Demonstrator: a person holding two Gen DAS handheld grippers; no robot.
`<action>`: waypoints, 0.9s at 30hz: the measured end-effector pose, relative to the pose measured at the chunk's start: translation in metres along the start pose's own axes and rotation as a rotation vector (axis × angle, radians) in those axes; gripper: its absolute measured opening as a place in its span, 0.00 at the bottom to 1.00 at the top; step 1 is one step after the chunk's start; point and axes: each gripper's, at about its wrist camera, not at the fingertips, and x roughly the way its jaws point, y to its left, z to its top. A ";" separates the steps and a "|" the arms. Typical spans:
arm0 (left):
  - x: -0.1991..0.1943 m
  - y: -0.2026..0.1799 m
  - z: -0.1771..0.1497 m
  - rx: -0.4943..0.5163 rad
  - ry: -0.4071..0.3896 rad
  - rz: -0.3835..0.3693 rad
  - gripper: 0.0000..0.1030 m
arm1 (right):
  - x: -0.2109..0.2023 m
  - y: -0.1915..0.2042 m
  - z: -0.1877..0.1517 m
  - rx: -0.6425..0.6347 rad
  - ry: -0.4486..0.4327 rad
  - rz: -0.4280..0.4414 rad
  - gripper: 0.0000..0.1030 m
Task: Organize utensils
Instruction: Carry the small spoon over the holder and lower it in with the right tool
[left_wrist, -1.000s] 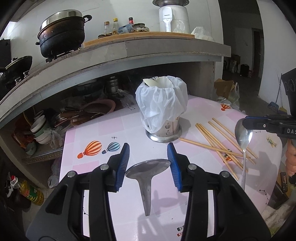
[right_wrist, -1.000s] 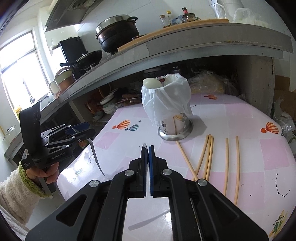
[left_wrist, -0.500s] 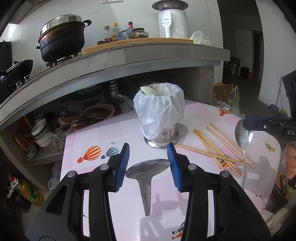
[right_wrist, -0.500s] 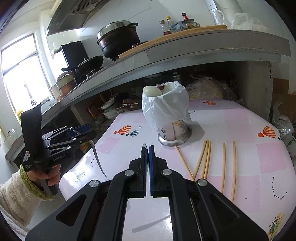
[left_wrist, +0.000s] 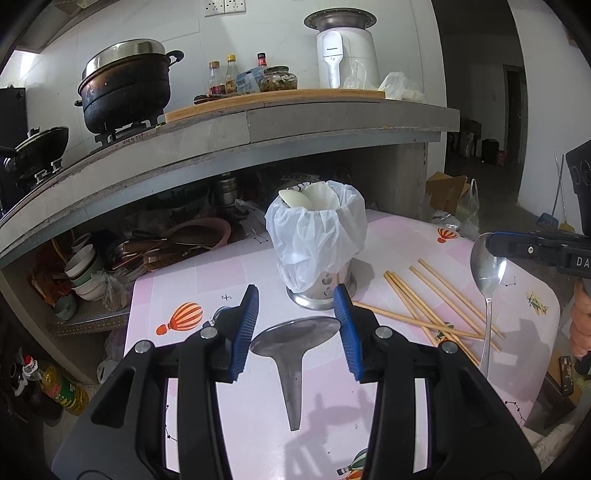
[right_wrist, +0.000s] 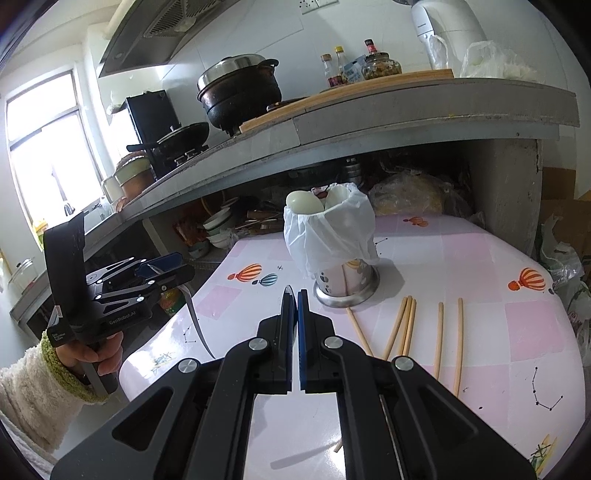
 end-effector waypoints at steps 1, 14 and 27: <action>0.000 -0.001 0.001 0.001 0.000 0.000 0.39 | 0.000 0.000 0.001 -0.001 -0.002 -0.001 0.03; 0.002 -0.004 0.015 -0.022 -0.030 0.010 0.39 | -0.008 -0.010 0.017 -0.006 -0.029 -0.009 0.03; 0.007 0.005 0.030 -0.070 -0.073 -0.006 0.39 | -0.022 -0.020 0.078 -0.054 -0.108 -0.049 0.03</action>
